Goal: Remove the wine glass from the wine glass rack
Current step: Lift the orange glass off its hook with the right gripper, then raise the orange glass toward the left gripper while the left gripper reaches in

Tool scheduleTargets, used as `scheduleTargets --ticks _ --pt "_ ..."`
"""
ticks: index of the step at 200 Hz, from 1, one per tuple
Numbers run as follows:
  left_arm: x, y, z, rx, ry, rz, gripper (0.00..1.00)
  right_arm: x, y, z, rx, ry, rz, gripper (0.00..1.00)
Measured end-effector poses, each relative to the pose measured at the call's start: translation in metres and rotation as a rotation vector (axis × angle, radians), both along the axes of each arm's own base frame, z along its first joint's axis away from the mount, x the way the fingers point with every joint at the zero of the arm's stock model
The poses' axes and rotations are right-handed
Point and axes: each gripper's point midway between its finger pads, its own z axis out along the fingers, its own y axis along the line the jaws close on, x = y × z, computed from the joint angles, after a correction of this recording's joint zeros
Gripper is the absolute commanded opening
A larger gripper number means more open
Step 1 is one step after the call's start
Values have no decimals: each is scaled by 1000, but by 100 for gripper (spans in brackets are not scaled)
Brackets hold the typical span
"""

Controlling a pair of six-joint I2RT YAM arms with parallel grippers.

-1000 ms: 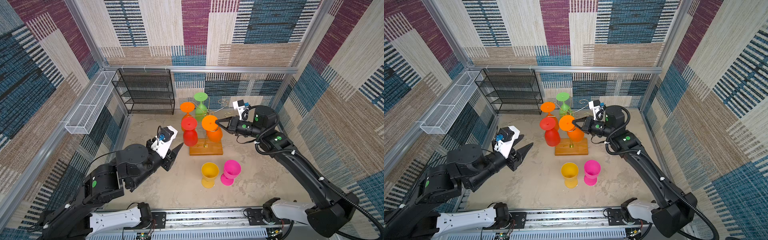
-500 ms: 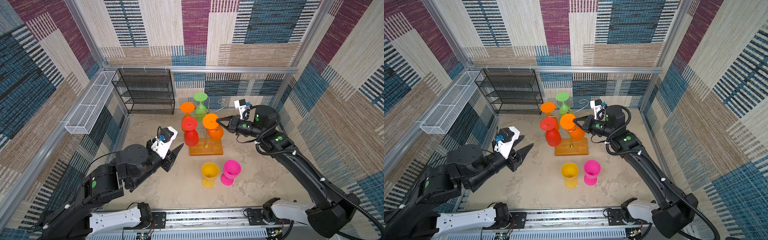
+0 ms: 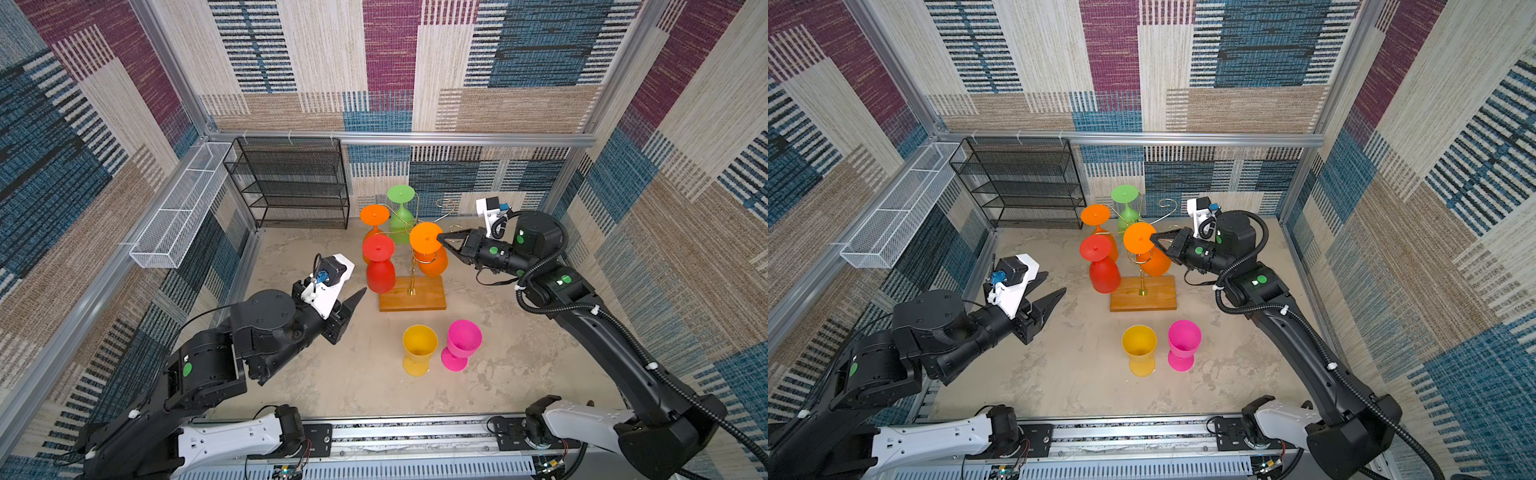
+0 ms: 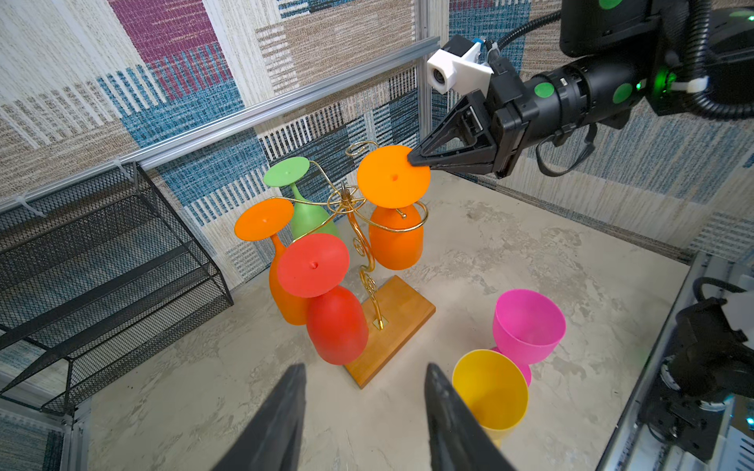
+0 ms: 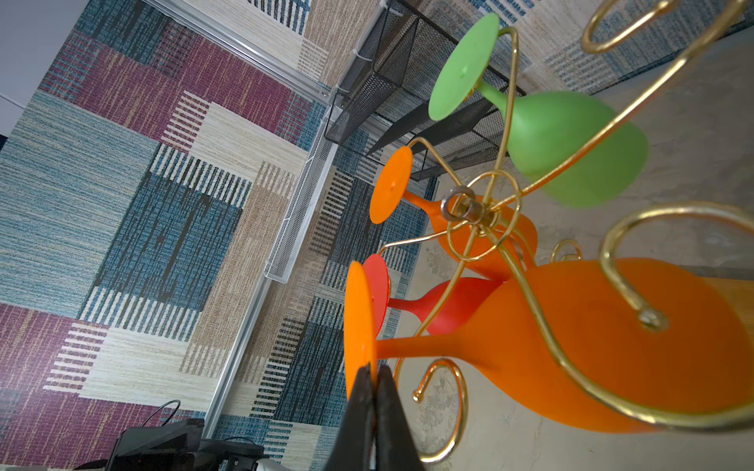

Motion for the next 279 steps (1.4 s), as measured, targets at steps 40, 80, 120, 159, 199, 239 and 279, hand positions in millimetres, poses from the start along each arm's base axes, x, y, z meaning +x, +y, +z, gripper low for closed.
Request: scheduleTargets --ticks 40,80,120,159,199,239,279 --pt "0 0 0 0 1 -1 50 -1 -5 2 2 -6 -29 0" --pt "1 0 -2 3 3 2 50 -4 -10 -2 -1 0 -50 0" --pt "1 0 -3 -1 10 3 50 -11 -19 -4 -4 -5 -79 0" --pt "1 0 -3 0 12 6 50 -22 -33 -4 -1 -12 -119 0" --pt "2 -1 -4 1 15 9 50 -37 -49 6 21 -35 -160 0" --pt "4 -10 -7 3 31 -16 50 -62 -67 42 68 -122 -196 0" --pt "15 -30 -17 7 74 -44 51 -86 -84 80 116 -212 -235 0"
